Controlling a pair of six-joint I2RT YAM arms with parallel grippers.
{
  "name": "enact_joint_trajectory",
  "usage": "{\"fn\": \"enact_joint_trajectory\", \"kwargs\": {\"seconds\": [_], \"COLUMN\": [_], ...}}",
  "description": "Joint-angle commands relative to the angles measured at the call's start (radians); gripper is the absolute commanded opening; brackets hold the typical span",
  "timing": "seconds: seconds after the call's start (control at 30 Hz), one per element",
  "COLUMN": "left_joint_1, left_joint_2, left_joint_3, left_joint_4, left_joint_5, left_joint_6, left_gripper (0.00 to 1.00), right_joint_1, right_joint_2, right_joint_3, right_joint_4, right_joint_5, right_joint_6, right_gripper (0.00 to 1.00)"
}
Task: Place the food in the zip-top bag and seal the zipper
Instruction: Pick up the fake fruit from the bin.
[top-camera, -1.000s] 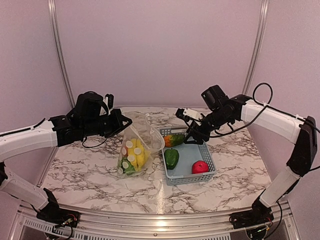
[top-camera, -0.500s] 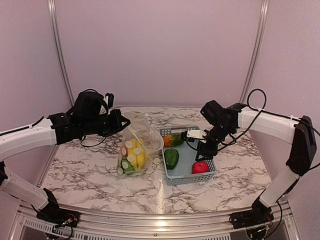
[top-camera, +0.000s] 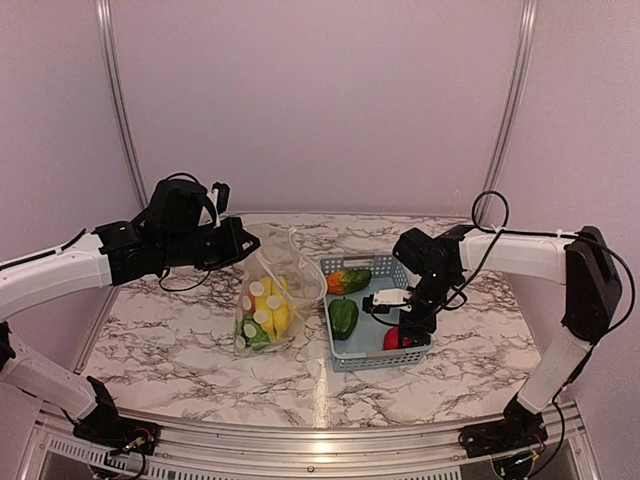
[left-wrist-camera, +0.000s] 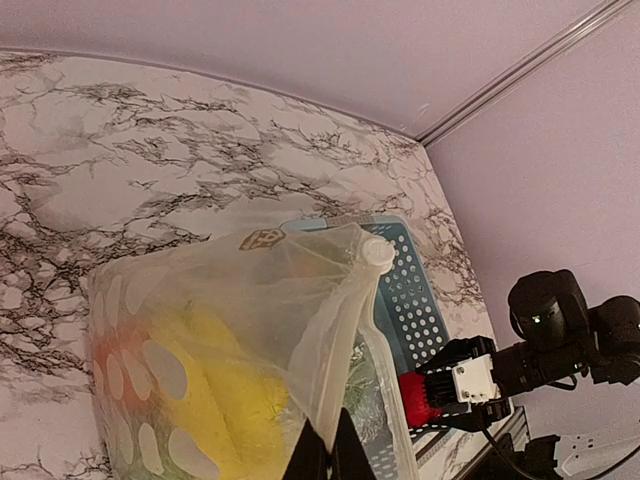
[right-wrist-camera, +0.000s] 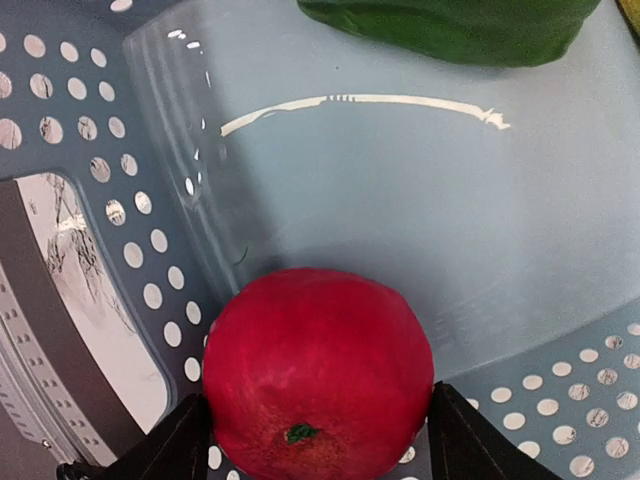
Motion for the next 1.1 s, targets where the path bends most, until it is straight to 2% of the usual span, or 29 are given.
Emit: {"fn": "enact_joint_trajectory", "kwargs": {"seconds": [0.0, 0.13, 0.27, 0.33, 0.47, 0.7, 0.9, 1.07], "left_joint_1": [0.001, 0.001, 0.002, 0.001, 0.001, 0.001, -0.001, -0.003], "left_joint_2": [0.014, 0.011, 0.006, 0.002, -0.002, 0.011, 0.02, 0.009], "left_joint_3": [0.024, 0.023, 0.013, 0.009, 0.001, -0.006, 0.01, 0.012], "left_joint_4": [-0.014, -0.014, -0.014, -0.013, -0.007, 0.012, 0.015, 0.002], "left_joint_5": [0.023, 0.026, 0.021, 0.019, 0.019, 0.034, 0.081, 0.065], "left_joint_6": [0.016, 0.013, 0.011, 0.007, 0.003, -0.019, -0.048, -0.052], "left_gripper": [0.0, 0.0, 0.0, 0.0, 0.0, 0.0, 0.0, 0.0], "right_joint_1": [0.03, 0.051, 0.051, 0.051, 0.052, 0.052, 0.059, 0.083], "right_joint_2": [0.023, 0.027, 0.023, 0.016, -0.01, 0.003, 0.024, 0.045], "right_joint_3": [-0.023, -0.015, 0.029, 0.072, 0.185, 0.394, 0.54, 0.572], "right_joint_4": [0.027, 0.045, 0.039, 0.021, -0.011, -0.005, 0.107, 0.237], "right_joint_5": [0.063, 0.11, 0.116, 0.11, 0.059, -0.157, -0.412, -0.453], "right_joint_6": [0.012, 0.027, 0.033, 0.033, 0.018, 0.014, 0.101, 0.172], "right_gripper": [0.71, 0.68, 0.5, 0.46, 0.43, 0.42, 0.43, 0.43]}}
